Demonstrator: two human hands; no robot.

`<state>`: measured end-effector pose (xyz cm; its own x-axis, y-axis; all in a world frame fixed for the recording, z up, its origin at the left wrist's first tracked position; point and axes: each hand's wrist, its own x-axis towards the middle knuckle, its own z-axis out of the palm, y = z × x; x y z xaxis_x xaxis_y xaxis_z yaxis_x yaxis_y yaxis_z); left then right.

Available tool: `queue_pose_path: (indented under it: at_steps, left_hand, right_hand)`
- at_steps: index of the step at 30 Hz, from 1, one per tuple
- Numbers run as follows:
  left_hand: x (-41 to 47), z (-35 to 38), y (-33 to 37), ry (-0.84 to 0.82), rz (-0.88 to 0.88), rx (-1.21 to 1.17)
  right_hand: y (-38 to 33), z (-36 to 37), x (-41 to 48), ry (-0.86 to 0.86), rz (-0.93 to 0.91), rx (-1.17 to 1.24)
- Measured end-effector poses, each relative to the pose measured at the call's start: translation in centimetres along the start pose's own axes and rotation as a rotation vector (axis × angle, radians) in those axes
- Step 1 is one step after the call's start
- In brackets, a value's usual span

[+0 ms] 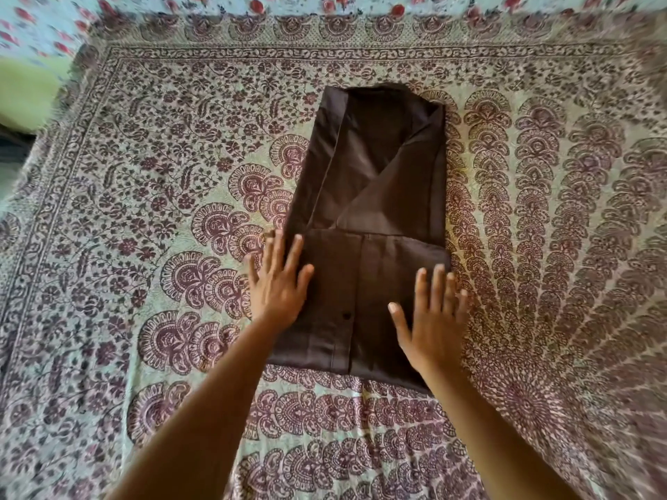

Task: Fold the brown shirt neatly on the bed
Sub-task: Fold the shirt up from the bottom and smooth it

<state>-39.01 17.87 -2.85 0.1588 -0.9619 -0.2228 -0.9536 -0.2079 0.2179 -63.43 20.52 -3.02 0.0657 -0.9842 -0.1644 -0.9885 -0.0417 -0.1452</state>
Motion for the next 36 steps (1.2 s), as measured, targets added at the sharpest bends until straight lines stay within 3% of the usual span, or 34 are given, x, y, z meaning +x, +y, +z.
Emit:
queue_pose_path:
  at_steps: [2,4,8,11,16,20,27,33,36]
  left_hand:
    - [-2.9,0.8,0.6,-0.014,0.294,0.025]
    - [-4.8,1.8,-0.4,-0.071,0.417,0.095]
    - [-3.6,1.5,-4.6,-0.068,0.123,0.064]
    - [-2.4,-0.4,-7.1,-0.079,0.068,0.013]
    - [-3.1,-3.1,-10.4,-0.118,0.597,0.352]
    - [-2.7,-3.3,-10.3,-0.130,0.911,0.501]
    - [0.3,-4.7,-10.0,-0.143,1.214,0.681]
    - [-1.1,-3.8,-8.8,-0.007,1.211,0.506]
    - [-1.7,-3.2,-7.7,0.064,1.029,0.314]
  right_hand:
    - [-0.2,0.6,-1.5,-0.043,-0.281,-0.017]
    - [0.4,1.3,-2.2,-0.086,-0.348,-0.033]
    - [2.4,1.4,-1.3,-0.077,-0.071,-0.024]
    - [3.8,0.7,-0.9,-0.093,-0.085,0.025]
    - [7.5,-1.0,-2.7,-0.060,-0.459,-0.162]
    - [9.0,-1.1,-3.0,-0.104,-0.590,-0.281]
    - [8.5,-1.1,-0.8,0.123,-0.909,-0.316]
    - [7.6,0.2,-1.3,0.168,-0.781,-0.196]
    - [6.4,-0.2,-1.3,0.184,-0.588,0.060]
